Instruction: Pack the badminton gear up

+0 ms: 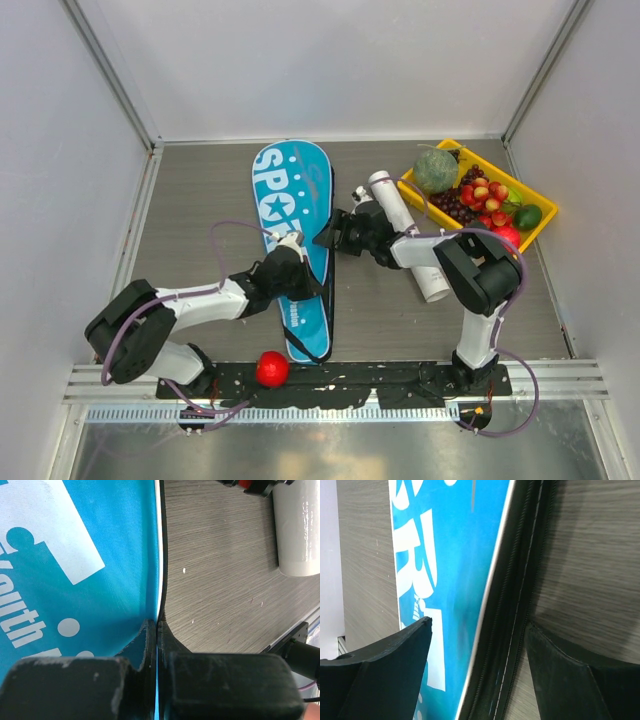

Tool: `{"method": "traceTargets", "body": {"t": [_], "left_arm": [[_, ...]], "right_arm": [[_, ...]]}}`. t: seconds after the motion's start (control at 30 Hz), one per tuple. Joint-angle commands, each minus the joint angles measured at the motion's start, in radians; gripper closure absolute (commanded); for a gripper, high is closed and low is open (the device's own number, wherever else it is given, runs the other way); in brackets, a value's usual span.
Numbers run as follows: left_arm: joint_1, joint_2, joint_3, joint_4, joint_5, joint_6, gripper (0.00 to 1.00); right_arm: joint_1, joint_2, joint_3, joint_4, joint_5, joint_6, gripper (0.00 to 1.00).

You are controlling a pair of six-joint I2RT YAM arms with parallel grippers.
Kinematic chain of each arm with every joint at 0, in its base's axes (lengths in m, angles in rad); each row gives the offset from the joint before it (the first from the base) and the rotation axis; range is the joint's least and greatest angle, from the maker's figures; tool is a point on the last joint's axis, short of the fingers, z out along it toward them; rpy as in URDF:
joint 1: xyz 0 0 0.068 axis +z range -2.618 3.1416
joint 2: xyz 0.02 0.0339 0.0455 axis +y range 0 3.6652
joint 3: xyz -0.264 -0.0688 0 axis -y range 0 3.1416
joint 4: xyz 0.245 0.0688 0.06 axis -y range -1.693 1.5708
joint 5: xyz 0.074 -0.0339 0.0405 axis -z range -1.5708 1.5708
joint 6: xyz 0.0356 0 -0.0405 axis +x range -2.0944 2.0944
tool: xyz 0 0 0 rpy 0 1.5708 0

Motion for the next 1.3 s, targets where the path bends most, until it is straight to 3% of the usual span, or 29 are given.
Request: {"method": "traceTargets", "body": {"t": [0.0, 0.17, 0.33, 0.4, 0.57, 0.77, 0.83, 0.93, 1.07, 1.27], "left_arm": [[-0.002, 0.021, 0.042, 0.044, 0.027, 0.008, 1.0], [-0.002, 0.028, 0.053, 0.045, 0.028, 0.011, 0.98], [-0.002, -0.004, 0.064, 0.02, 0.018, 0.029, 0.74], [-0.004, -0.036, 0.09, -0.031, -0.001, 0.06, 0.66], [-0.002, -0.122, 0.246, -0.276, -0.113, 0.155, 0.42], [0.002, -0.272, 0.435, -0.552, -0.353, 0.245, 0.26], [0.022, -0.318, 0.481, -0.625, -0.427, 0.247, 0.23], [0.087, -0.352, 0.542, -0.709, -0.429, 0.242, 0.17], [0.197, -0.378, 0.636, -0.842, -0.473, 0.204, 0.16], [0.415, -0.476, 0.68, -0.88, -0.466, 0.091, 0.16]], "right_arm": [[0.03, 0.037, 0.026, -0.019, 0.019, -0.017, 0.24], [0.031, 0.053, 0.043, -0.019, 0.024, -0.013, 0.38], [0.026, 0.025, 0.059, -0.019, 0.058, -0.077, 0.85], [0.021, -0.001, 0.075, -0.022, 0.055, -0.123, 0.95], [0.02, -0.085, 0.096, -0.032, 0.044, -0.212, 0.95], [0.027, -0.197, 0.219, -0.241, 0.097, -0.398, 0.95], [0.041, -0.237, 0.259, -0.313, 0.139, -0.465, 0.95], [0.066, -0.297, 0.288, -0.351, 0.17, -0.586, 0.95], [0.122, -0.326, 0.32, -0.371, 0.252, -0.741, 0.95], [0.276, -0.334, 0.336, -0.332, 0.441, -0.956, 0.95]]}}
